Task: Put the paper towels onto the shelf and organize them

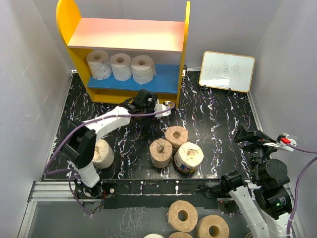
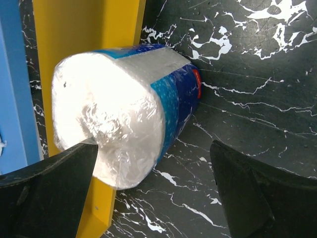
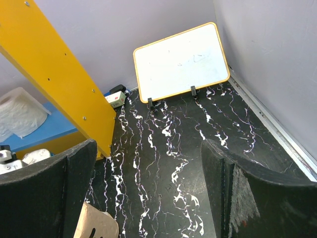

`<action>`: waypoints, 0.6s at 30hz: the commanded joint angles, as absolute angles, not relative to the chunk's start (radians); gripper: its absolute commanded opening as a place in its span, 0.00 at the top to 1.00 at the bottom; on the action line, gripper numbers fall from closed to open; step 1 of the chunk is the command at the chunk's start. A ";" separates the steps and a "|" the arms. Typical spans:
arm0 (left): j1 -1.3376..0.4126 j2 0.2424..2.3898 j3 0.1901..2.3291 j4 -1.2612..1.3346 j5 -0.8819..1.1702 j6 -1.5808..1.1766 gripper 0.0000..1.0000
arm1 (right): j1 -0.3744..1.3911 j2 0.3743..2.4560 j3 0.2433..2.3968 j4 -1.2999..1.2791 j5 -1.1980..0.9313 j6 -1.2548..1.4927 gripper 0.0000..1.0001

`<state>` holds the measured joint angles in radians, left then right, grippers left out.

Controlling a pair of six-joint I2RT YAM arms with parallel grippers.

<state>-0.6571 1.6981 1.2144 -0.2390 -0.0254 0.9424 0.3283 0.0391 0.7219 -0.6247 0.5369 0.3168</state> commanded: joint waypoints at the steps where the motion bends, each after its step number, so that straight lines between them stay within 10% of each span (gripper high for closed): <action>1: -0.655 1.727 1.259 -0.244 -0.002 0.944 0.08 | 0.334 0.039 0.724 -0.585 0.549 0.322 0.16; 9: -0.655 1.769 1.268 -0.222 -0.036 0.944 0.33 | 0.334 0.035 0.724 -0.584 0.547 0.322 0.16; 18: -0.655 1.802 1.317 -0.276 -0.060 0.947 1.00 | 0.334 0.029 0.724 -0.585 0.550 0.323 0.16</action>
